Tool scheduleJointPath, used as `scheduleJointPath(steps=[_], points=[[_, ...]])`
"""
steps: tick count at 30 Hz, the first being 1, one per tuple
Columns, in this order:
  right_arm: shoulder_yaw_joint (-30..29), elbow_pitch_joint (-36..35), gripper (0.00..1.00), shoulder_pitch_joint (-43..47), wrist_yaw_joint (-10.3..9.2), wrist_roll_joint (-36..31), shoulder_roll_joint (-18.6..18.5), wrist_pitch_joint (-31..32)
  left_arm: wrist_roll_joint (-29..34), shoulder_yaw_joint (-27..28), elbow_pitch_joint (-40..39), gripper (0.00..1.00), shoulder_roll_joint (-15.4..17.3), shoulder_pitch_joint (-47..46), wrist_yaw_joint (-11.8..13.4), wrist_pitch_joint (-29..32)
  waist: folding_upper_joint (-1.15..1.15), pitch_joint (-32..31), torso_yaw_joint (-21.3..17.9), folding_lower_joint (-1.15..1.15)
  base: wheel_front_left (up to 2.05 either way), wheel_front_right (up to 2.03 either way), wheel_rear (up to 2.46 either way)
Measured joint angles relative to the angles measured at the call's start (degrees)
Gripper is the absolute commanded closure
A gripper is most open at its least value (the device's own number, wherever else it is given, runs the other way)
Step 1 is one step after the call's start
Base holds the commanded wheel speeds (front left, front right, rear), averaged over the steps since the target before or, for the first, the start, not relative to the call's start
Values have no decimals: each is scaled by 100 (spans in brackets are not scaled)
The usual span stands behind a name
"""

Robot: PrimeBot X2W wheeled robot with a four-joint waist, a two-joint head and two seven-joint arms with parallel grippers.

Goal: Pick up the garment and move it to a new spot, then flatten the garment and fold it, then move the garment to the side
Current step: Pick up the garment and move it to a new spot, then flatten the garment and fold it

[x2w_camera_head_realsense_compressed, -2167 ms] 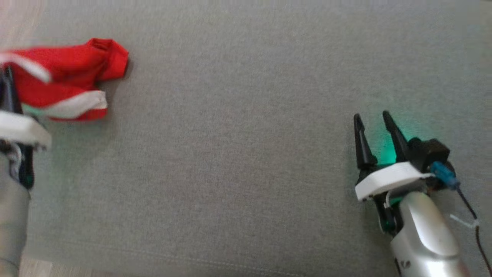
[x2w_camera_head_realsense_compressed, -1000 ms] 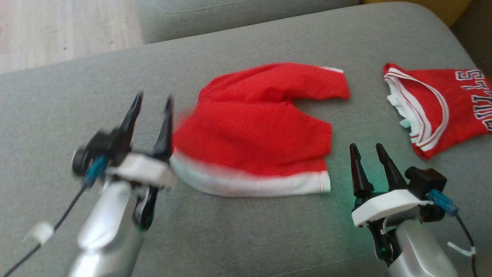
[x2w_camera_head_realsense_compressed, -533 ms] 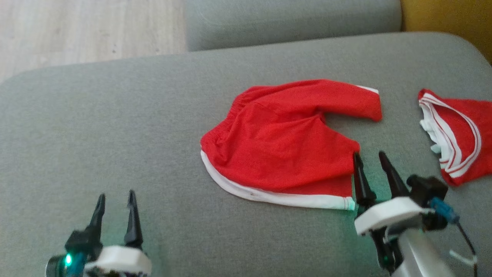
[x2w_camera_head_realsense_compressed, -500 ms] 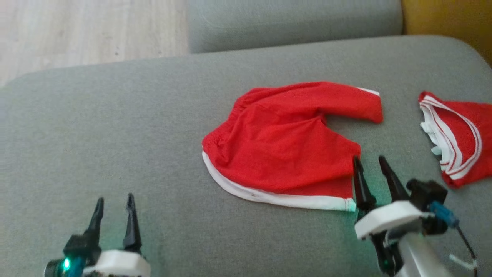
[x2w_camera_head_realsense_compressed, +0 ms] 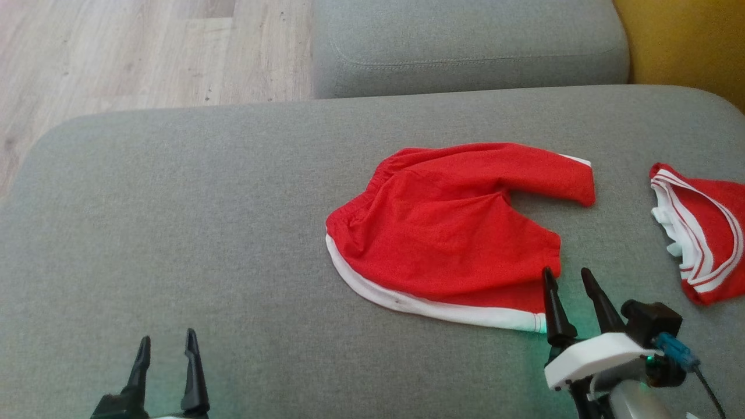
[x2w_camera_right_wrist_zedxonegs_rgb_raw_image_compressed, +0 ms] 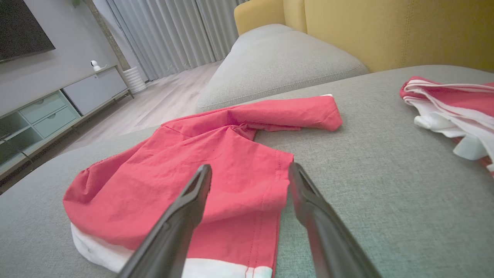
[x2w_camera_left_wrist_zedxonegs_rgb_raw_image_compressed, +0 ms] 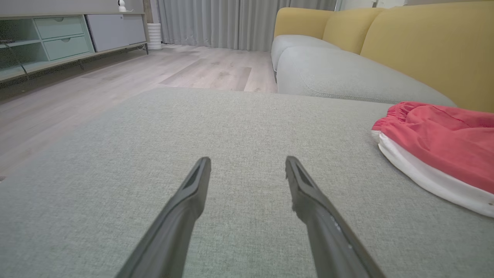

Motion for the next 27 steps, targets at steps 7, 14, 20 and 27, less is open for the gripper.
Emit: scheduleJointPath(steps=[7, 14, 20, 27], points=[[26, 305, 0, -3, 0, -104, 0, 1, -25, -98, 112, 0, -3, -38, -97, 0, 0, 74, -28, 0, 0, 0, 0], [160, 956, 0, -16, 0, -126, 0, 1, -68, -369, 215, 0, -12, -162, -125, 0, 0, 178, 63, 1, 0, 0, 0], [282, 1540, 0, -201, 0, 37, -2, -11, -68, -415, 256, 0, -14, -209, -149, 0, 0, 276, 202, 1, 0, 0, 0], [344, 1415, 100, -464, 0, 263, 3, 16, -76, -413, 259, 0, -14, -264, -149, 0, 0, 298, 309, 1, 0, 0, 0]])
